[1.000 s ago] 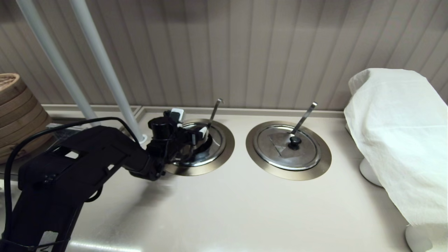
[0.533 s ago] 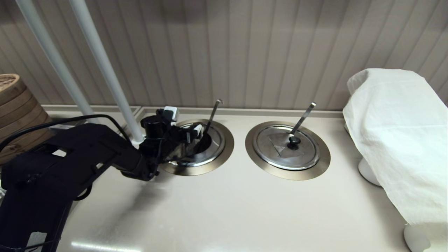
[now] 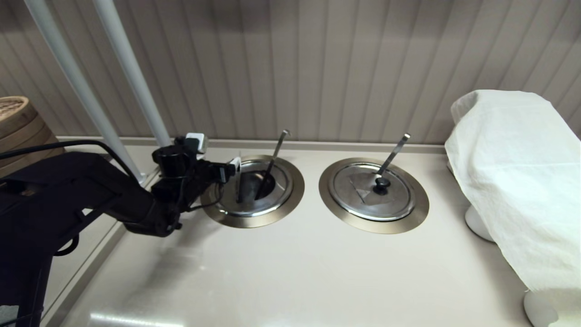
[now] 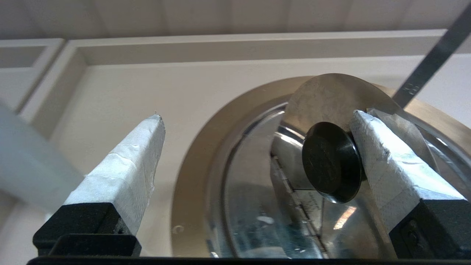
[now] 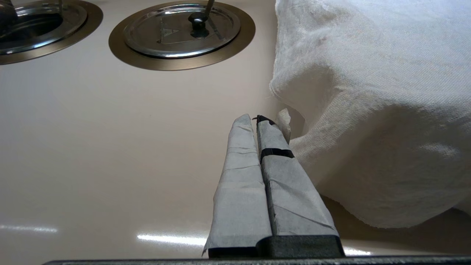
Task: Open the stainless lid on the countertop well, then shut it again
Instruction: Open the lid, then stir with a spoon
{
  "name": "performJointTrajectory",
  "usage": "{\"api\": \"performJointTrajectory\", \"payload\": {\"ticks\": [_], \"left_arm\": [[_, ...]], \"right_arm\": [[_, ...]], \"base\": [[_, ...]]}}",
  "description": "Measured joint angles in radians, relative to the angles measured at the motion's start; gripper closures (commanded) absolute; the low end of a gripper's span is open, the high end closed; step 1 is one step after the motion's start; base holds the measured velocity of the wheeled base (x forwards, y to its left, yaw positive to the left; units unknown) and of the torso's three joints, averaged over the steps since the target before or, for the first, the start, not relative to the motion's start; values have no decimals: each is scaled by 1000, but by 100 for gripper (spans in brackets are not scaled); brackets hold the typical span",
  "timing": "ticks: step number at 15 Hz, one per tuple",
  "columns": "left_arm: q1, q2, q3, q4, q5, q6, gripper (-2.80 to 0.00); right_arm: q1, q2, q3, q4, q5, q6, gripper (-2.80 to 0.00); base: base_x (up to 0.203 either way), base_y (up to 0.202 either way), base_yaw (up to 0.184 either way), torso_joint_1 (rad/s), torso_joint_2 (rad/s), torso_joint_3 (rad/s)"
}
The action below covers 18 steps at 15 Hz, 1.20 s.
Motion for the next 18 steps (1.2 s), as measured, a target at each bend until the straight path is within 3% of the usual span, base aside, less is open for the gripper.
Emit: {"api": "performJointTrajectory", "payload": {"ticks": [2,11,14,18], "left_arm": [[17,-17,76,-108,4,7,-280],[144,-195,492,-364,16,15,-280],[175,-318,512,-277,21,30,-280],[139,-395,385,-125,20,29,-280]], "right_arm": [[0,0,0,0,0,0,0],[0,0,0,0,0,0,0],[0,0,0,-1,0,0,0],[0,0,0,0,0,0,0]], "base": [[0,0,0,0,0,0],[0,0,0,0,0,0],[0,0,0,0,0,0],[0,0,0,0,0,0]]}}
